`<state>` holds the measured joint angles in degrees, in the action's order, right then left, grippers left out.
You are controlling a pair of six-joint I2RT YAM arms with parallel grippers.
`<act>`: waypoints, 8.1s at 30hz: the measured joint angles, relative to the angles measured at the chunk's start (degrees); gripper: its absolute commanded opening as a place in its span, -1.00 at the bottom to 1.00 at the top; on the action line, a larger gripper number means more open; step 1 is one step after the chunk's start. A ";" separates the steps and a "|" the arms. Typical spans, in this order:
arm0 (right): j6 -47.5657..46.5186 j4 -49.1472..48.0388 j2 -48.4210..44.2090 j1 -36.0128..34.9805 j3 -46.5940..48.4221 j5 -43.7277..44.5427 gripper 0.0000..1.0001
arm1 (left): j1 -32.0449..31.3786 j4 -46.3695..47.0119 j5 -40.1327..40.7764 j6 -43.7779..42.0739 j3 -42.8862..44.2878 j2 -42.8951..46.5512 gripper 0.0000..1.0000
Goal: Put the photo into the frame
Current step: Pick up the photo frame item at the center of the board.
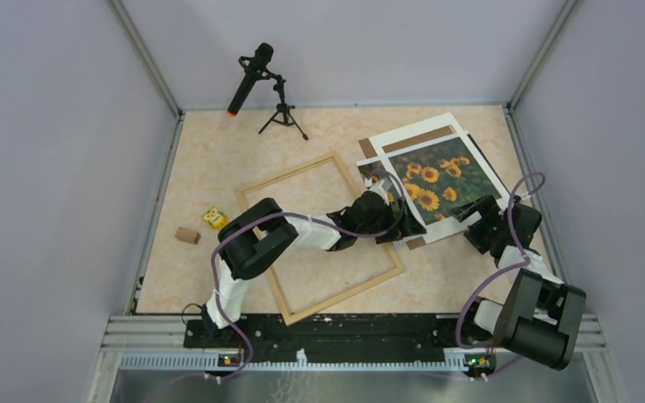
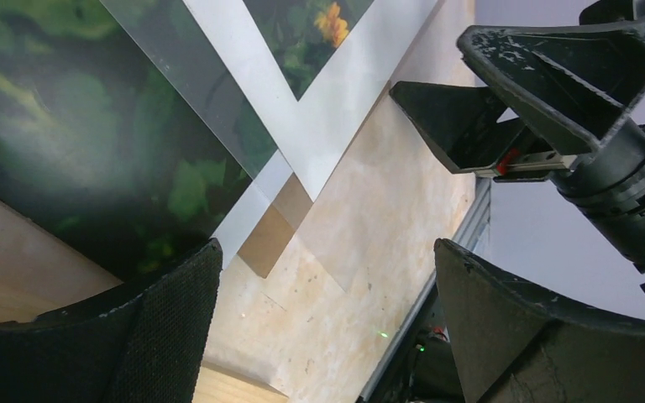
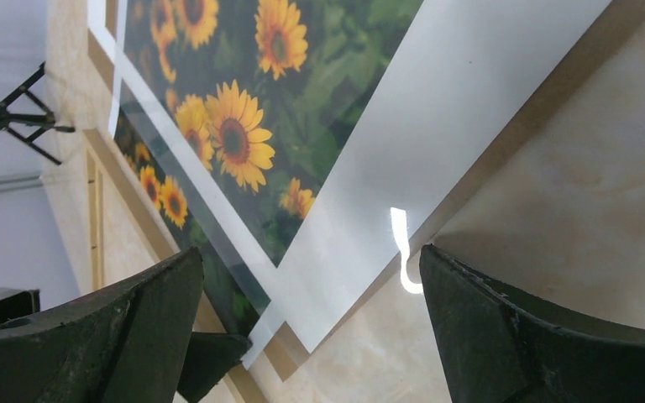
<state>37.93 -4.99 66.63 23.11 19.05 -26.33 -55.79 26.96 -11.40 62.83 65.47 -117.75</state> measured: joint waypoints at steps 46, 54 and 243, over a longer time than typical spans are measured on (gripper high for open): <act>-1.60 6.51 -1.75 -2.91 2.10 -0.52 0.98 | 0.22 6.29 4.90 -2.19 4.13 -3.08 0.97; -3.34 15.19 2.14 -0.85 13.90 14.16 0.98 | 0.22 -5.27 -4.83 -15.37 19.12 -7.65 0.97; -13.90 28.74 40.81 2.14 51.84 27.45 0.98 | 22.03 -19.93 9.11 -13.38 37.92 -20.00 0.97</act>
<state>24.03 23.75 107.44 25.26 70.89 1.13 -33.76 7.03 -2.28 49.45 103.39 -137.75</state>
